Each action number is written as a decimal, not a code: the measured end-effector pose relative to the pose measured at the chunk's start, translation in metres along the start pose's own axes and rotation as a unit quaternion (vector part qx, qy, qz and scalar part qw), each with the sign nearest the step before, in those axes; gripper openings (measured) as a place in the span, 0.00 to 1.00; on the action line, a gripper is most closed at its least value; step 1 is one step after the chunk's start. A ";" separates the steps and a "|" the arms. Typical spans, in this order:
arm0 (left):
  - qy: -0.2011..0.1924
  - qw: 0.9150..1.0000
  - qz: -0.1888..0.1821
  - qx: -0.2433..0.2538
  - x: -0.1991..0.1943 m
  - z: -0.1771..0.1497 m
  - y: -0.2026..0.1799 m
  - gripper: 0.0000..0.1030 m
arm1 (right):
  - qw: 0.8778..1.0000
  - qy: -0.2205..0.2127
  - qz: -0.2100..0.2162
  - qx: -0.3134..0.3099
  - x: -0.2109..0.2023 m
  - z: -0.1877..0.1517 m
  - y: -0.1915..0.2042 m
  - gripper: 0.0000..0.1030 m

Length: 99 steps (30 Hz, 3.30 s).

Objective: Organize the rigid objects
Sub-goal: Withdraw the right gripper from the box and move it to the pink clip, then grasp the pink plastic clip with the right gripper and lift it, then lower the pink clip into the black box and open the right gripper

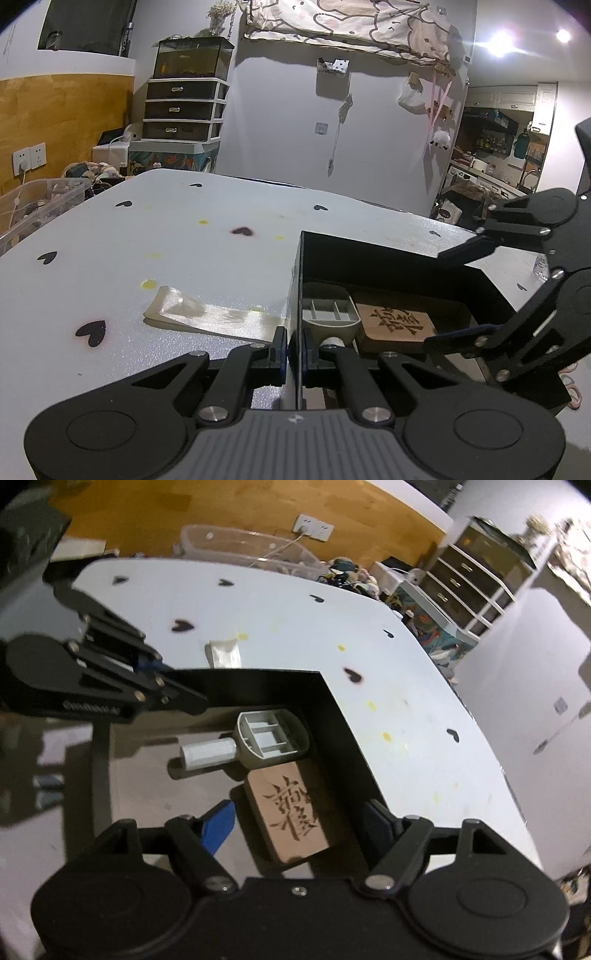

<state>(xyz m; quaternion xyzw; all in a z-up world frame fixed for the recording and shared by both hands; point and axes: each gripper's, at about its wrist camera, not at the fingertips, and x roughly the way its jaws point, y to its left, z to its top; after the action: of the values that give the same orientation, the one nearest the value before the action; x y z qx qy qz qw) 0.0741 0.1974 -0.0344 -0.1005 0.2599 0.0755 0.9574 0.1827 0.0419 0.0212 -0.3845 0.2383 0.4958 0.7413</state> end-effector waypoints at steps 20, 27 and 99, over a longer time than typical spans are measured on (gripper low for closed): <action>0.004 1.000 0.003 -0.007 0.000 0.003 -0.001 0.06 | 0.970 -0.078 -0.028 0.227 -0.078 -0.048 -0.023 0.86; 0.003 1.000 0.003 -0.008 -0.001 0.003 0.000 0.06 | 0.949 -0.121 -0.058 0.287 -0.115 -0.075 -0.020 0.99; -0.003 1.000 0.007 -0.005 -0.010 0.001 -0.004 0.06 | 0.960 -0.144 0.016 0.238 -0.090 -0.027 0.003 0.27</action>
<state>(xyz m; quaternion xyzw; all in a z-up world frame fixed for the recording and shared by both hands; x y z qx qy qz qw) 0.0671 0.1928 -0.0279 -0.1031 0.2578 0.0843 0.9570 0.1451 -0.0283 0.0701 -0.1176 0.2464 0.4866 0.8299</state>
